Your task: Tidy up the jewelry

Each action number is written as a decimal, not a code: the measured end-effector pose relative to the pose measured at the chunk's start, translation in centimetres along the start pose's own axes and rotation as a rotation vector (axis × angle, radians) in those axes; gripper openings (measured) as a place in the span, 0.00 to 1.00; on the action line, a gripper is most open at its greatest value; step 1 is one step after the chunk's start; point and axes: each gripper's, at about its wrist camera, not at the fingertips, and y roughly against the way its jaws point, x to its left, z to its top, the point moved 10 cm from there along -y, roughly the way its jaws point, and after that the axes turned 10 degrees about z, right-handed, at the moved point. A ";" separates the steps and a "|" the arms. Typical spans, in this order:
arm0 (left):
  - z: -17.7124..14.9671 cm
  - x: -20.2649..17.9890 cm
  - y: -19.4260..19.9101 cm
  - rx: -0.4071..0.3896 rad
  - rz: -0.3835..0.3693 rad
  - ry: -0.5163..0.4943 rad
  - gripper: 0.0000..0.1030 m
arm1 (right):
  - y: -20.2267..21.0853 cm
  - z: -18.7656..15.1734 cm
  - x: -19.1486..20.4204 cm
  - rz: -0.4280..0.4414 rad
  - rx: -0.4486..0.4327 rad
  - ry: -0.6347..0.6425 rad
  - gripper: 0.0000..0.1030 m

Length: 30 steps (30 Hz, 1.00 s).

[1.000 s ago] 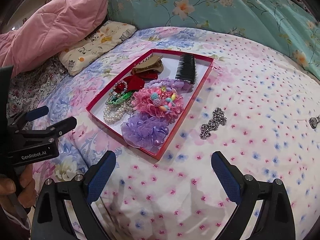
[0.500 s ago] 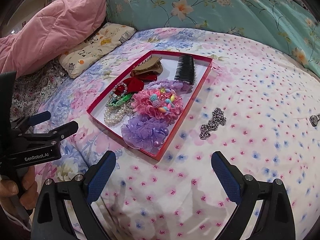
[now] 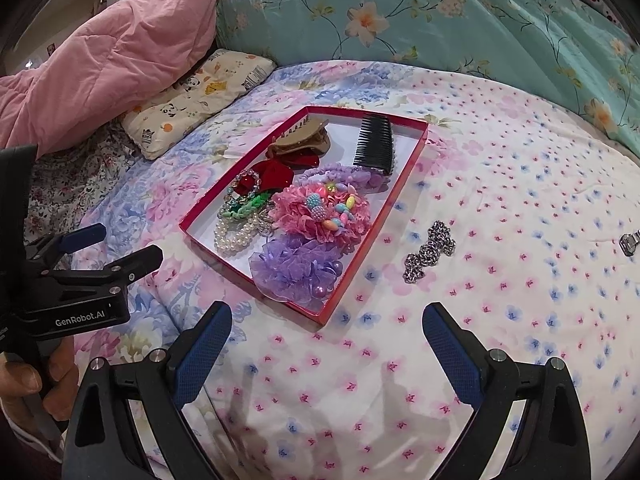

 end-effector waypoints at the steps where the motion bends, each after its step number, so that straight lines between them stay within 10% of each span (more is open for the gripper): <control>1: 0.0 0.0 0.0 0.000 -0.001 0.000 0.98 | 0.0 0.0 0.0 0.001 0.000 0.000 0.95; 30: 0.2 0.2 0.4 -0.019 0.022 -0.027 0.98 | 0.2 0.2 0.8 0.008 -0.017 0.011 0.95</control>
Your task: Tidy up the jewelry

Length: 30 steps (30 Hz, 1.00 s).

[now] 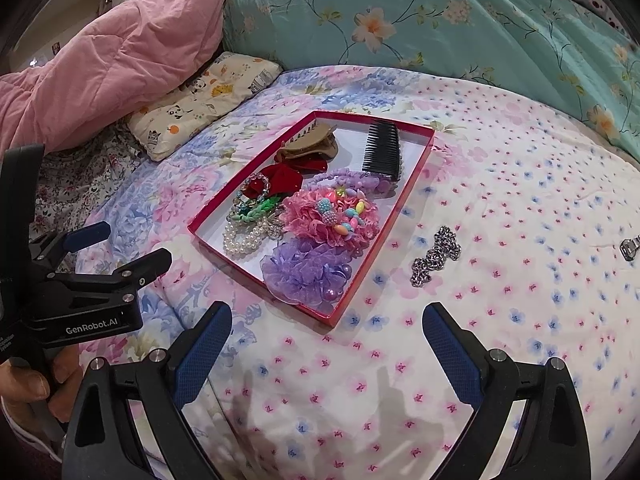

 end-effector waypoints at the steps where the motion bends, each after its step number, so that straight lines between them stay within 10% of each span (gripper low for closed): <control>1: 0.0 0.0 0.0 0.000 0.000 0.000 0.98 | 0.0 0.0 0.0 0.000 -0.001 -0.001 0.95; 30: -0.2 -0.1 -0.5 -0.001 0.008 -0.008 0.98 | -0.3 0.0 -0.2 0.009 -0.003 -0.011 0.95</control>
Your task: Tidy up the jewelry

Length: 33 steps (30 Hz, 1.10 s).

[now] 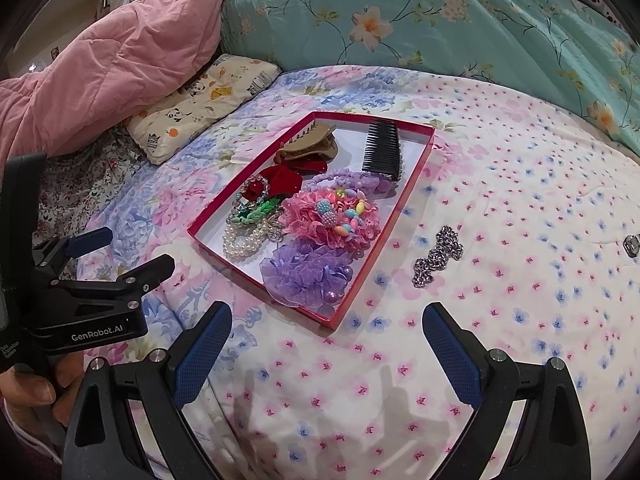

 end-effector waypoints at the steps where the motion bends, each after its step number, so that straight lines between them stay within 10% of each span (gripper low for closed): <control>1: 0.0 0.0 -0.1 0.000 -0.001 0.000 0.98 | 0.0 0.0 0.0 -0.001 0.000 0.000 0.95; 33: 0.0 -0.3 -0.2 0.004 -0.002 -0.007 0.98 | 0.2 0.2 -0.3 -0.002 0.001 -0.007 0.95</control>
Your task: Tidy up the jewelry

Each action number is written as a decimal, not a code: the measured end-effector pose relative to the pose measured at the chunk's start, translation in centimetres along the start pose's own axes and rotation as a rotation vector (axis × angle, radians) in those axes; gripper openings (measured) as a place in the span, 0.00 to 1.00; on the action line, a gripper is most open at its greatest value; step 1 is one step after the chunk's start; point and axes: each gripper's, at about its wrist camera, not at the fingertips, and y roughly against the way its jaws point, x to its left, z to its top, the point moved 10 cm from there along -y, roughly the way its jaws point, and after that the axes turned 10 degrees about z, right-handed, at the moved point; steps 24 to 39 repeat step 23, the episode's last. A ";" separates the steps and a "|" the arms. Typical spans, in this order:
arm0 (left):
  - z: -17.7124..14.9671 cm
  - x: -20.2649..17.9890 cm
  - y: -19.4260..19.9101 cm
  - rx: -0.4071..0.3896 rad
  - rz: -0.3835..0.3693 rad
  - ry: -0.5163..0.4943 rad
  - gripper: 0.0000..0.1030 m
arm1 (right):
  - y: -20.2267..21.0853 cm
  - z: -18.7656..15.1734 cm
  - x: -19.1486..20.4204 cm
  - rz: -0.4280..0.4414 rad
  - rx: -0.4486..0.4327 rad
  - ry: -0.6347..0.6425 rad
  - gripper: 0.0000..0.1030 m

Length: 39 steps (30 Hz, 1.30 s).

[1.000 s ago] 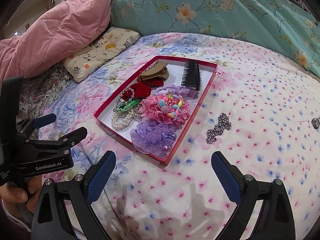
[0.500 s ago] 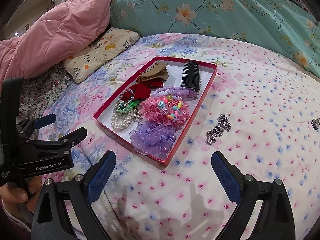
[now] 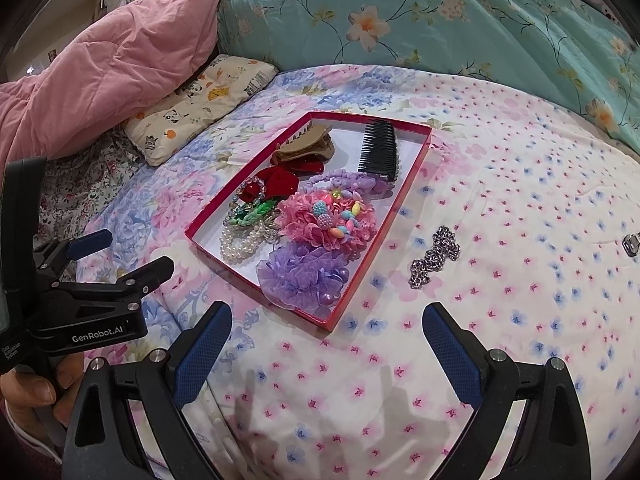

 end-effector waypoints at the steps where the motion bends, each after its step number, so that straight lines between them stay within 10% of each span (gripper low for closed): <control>1: 0.0 0.0 0.0 0.000 -0.001 0.001 0.98 | 0.0 0.0 0.0 0.000 -0.001 -0.001 0.95; 39: 0.1 -0.3 0.5 -0.006 -0.010 0.000 0.98 | 0.0 0.2 -0.1 -0.007 -0.013 -0.012 0.95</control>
